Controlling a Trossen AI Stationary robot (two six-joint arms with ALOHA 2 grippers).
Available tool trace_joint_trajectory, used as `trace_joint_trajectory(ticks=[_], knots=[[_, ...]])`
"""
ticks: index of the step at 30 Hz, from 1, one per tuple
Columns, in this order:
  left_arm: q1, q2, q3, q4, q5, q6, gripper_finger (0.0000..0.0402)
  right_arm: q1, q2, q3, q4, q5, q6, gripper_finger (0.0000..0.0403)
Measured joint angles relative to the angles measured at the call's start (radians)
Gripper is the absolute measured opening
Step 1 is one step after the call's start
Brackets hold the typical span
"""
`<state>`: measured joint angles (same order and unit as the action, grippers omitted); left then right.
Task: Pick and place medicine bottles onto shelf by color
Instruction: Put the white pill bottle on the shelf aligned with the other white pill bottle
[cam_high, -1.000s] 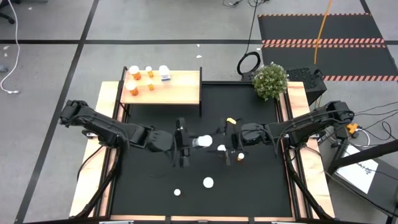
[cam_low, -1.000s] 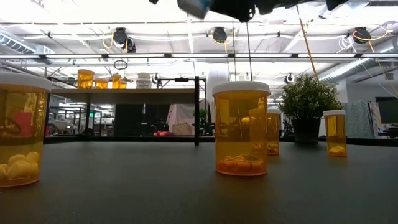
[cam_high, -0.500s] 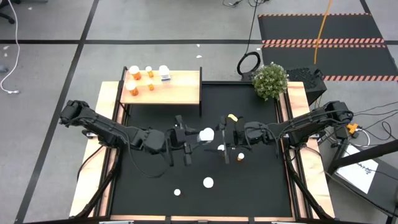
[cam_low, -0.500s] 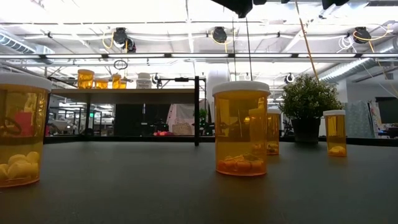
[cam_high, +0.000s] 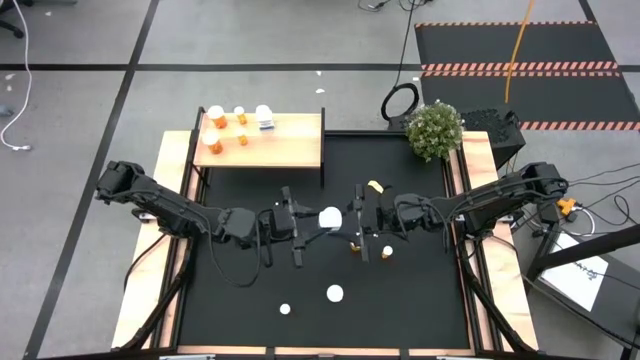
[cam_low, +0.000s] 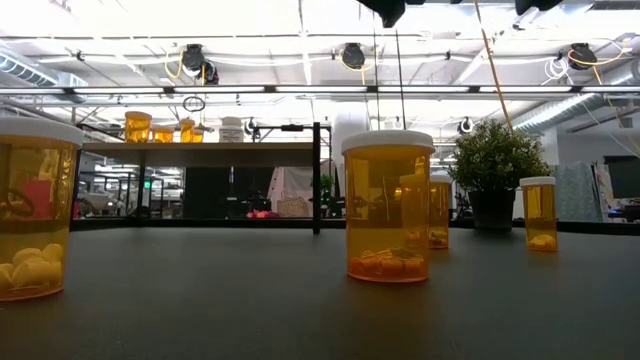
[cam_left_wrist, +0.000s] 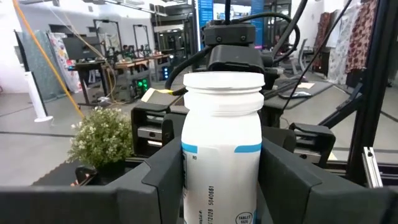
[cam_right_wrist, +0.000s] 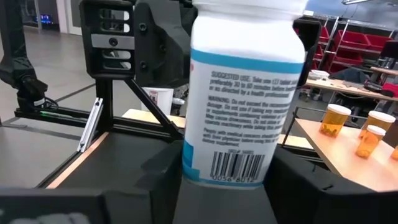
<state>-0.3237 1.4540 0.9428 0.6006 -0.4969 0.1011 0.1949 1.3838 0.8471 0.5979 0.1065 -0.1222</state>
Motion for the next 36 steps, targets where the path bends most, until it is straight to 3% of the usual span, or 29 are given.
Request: trace_joint_trajectory(ticks=[8,22,32,36], knots=[[0.000,0.000,0.000,0.000,0.000,0.006,0.0179,-0.005,0.000,0.000,0.003,-0.005,0.005,0.0174],[0.001,0.001,-0.001,-0.010,0.003,0.010,0.0179,-0.001,0.001,0.000,0.045,-0.007,0.031,0.0206],[0.000,0.002,-0.002,-0.020,0.003,0.000,0.0179,-0.003,-0.001,0.000,0.021,-0.007,0.025,0.0160],[0.000,0.001,0.009,-0.119,0.002,-0.043,0.0194,-0.004,-0.001,0.000,-0.027,-0.008,0.008,0.0157]])
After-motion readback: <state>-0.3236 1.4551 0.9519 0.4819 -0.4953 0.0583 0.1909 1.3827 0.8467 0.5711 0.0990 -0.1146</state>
